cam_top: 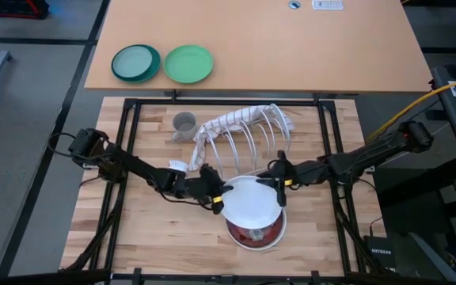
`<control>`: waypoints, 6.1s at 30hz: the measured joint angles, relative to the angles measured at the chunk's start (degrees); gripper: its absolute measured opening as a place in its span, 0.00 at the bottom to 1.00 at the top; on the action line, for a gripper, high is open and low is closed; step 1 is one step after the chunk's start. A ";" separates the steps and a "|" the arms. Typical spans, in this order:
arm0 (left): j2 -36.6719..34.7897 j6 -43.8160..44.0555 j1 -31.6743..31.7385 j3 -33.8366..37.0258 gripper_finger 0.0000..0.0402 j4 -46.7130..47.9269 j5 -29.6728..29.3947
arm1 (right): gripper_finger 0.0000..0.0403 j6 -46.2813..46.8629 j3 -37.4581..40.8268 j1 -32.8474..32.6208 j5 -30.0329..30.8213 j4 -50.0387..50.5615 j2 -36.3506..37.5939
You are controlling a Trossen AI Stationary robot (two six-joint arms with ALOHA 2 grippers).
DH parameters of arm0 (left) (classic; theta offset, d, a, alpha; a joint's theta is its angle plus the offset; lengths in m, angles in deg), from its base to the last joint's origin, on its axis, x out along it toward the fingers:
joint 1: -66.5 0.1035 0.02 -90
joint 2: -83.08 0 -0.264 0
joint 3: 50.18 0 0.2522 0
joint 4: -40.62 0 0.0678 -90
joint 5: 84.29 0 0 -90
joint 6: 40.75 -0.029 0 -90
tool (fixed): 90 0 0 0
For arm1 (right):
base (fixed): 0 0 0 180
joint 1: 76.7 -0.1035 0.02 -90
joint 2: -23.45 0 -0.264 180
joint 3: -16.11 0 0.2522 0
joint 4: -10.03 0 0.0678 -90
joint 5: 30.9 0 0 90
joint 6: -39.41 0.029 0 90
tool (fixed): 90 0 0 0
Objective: Sort dishes
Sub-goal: Put the white plate in the dish rack
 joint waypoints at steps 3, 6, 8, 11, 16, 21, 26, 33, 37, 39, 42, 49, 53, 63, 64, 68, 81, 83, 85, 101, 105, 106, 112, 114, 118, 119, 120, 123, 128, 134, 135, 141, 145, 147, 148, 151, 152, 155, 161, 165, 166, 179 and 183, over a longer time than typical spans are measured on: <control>-0.19 -2.18 -0.02 -0.02 0.01 -1.66 0.03 | 0.18 -1.04 -0.04 0.02 -0.49 -0.61 2.14; -0.19 -5.67 -0.26 -0.09 0.01 -4.49 1.39 | 0.18 -1.36 -0.07 0.18 0.02 -0.43 4.04; -0.19 -8.66 -0.36 -0.11 0.01 -6.15 1.48 | 0.18 -1.32 -0.07 0.19 -0.48 -0.38 5.37; -0.19 -12.22 -0.26 -0.15 0.01 -7.54 1.26 | 0.18 -1.28 -0.07 0.13 -0.92 -0.39 7.43; -0.19 -16.43 -0.16 -0.15 0.00 -9.74 -0.12 | 0.18 -1.70 -0.07 0.15 -0.88 -0.38 10.50; -0.19 -24.23 -0.17 -0.15 0.00 -15.99 -0.35 | 0.18 -2.79 -0.07 0.15 -0.77 -0.61 12.93; -0.86 -35.82 0.32 -0.24 0.00 -25.20 -0.50 | 0.18 -3.63 -0.06 0.20 -0.73 -1.00 15.25; -1.72 -52.86 2.77 -3.65 0.00 -28.82 -0.92 | 0.18 -8.47 -0.03 0.20 -0.73 -8.06 18.51; -1.76 -61.69 4.53 -6.85 0.00 -28.61 -0.85 | 0.18 -13.46 -0.02 0.20 -0.81 -14.14 21.24; -1.82 -66.31 5.62 -8.82 0.00 -28.72 -0.43 | 0.18 -16.26 -0.02 0.20 -0.82 -17.08 22.55; -1.85 -71.62 7.74 -11.89 0.00 -28.76 2.76 | 0.18 -20.40 0.00 0.20 -0.82 -21.67 24.70; -1.98 -79.79 14.83 -19.44 0.00 -26.30 14.97 | 0.18 -28.98 -0.02 0.20 -0.84 -26.83 29.12; -2.01 -81.34 20.63 -23.05 0.00 -22.10 25.39 | 0.18 -30.53 -0.02 0.20 -0.85 -26.74 30.98; -1.86 -81.34 35.28 -27.41 0.00 -17.06 50.90 | 0.18 -35.21 -0.02 0.20 -0.71 -24.85 31.60; -1.81 -81.34 36.54 -27.41 0.00 -16.66 53.57 | 0.18 -35.54 -0.02 0.20 -0.17 -24.06 31.60; -1.81 -82.28 40.59 -27.41 0.00 -15.85 60.80 | 0.18 -36.47 -0.02 0.20 1.88 -20.73 31.60; 5.24 -90.60 44.76 -27.74 0.00 -18.75 68.20 | 0.18 -36.60 -0.02 0.20 19.98 -11.44 27.92; 6.31 -91.15 44.94 -28.77 0.00 -18.57 68.46 | 0.18 -36.70 -0.02 0.20 22.18 -11.35 26.88; 7.34 -91.66 45.07 -29.75 0.00 -18.88 69.02 | 0.18 -37.73 -0.02 0.20 23.21 -11.22 26.05; 14.42 -94.37 47.14 -31.67 0.00 -11.00 72.43 | 0.18 -37.95 -0.01 0.20 34.47 -3.05 22.12; 15.83 -94.93 47.19 -31.65 0.00 -11.08 72.98 | 0.18 -37.91 -0.01 0.22 35.78 -1.63 20.45; 16.18 -94.91 47.21 -31.65 0.00 -11.25 73.00 | 0.18 -37.90 -0.01 0.22 35.78 -1.49 20.04; 16.59 -97.27 47.18 -31.62 0.00 -7.81 72.90 | 0.18 -37.93 -0.01 0.22 35.78 -1.14 17.56; 16.75 -98.31 47.12 -31.52 0.00 -7.49 72.88 | 0.18 -37.93 0.00 0.22 35.80 -1.21 16.98; 16.73 -101.09 46.71 -31.54 0.02 -5.41 71.71 | 0.18 -37.95 0.00 0.22 35.78 -1.20 16.53; 16.71 -101.73 46.49 -31.58 0.03 -5.03 71.36 | 0.18 -37.95 -0.01 0.22 35.78 -1.30 16.59; 16.65 -102.50 46.31 -31.65 0.04 -4.62 70.89 | 0.18 -37.95 -0.01 0.22 35.79 -1.38 16.60; 16.58 -103.90 45.62 -31.65 0.05 -4.19 69.49 | 0.18 -37.97 -0.01 0.22 35.78 -1.24 16.56; 16.51 -105.65 44.48 -31.65 0.06 -4.15 68.00 | 0.18 -37.97 -0.01 0.22 35.79 -1.21 16.57; 16.51 -103.93 43.51 -31.63 0.06 -3.71 66.76 | 0.18 -37.97 0.00 0.20 35.78 -1.35 16.58; 16.51 -104.00 43.43 -31.63 0.06 -3.73 66.58 | 0.18 -37.97 0.00 0.20 35.77 -1.35 16.58; 16.51 -104.79 43.43 -31.63 0.07 -3.67 66.58 | 0.18 -37.97 0.00 0.20 35.78 -1.18 16.58; 16.51 -106.22 43.43 -31.63 0.04 -3.48 66.58 | 0.18 -35.79 -0.02 0.20 36.34 0.59 16.21; 16.51 -106.42 43.43 -31.58 0.02 -3.36 66.58 | 0.18 -32.47 0.00 0.20 38.58 1.98 15.50; 16.51 -106.28 43.43 -31.58 0.02 -3.41 66.58 | 0.18 -30.47 -0.02 0.20 39.73 2.86 15.07; 16.51 -106.50 43.43 -31.58 0.03 -3.42 66.55 | 0.18 -24.05 -0.01 0.20 44.31 5.62 13.64; 16.51 -106.53 43.45 -31.58 0.03 -3.42 66.55 | 0.18 -21.69 0.00 0.20 46.08 6.79 13.21; 16.51 -106.43 43.45 -31.56 0.02 -3.41 66.51 | 0.18 -14.70 -0.02 0.20 49.45 10.72 12.22; 16.51 -106.94 43.43 -31.52 0.02 -3.78 66.47 | 0.18 -0.60 -0.01 0.20 51.73 20.41 9.45; 16.53 -107.00 43.43 -31.52 0.02 -3.80 66.45 | 0.18 5.40 -0.09 0.20 52.72 22.88 7.12; 16.53 -107.02 43.41 -31.52 0.02 -3.80 66.45 | 0.18 5.78 -0.11 0.20 52.90 22.94 6.57; 16.53 -107.26 41.77 -31.50 0.09 -4.30 65.36 | 0.18 7.97 -0.32 4.04 50.55 23.03 3.22; 16.53 -107.11 41.72 -31.52 0.08 -4.26 65.73 | 0.18 7.97 -0.26 3.96 50.31 23.13 3.20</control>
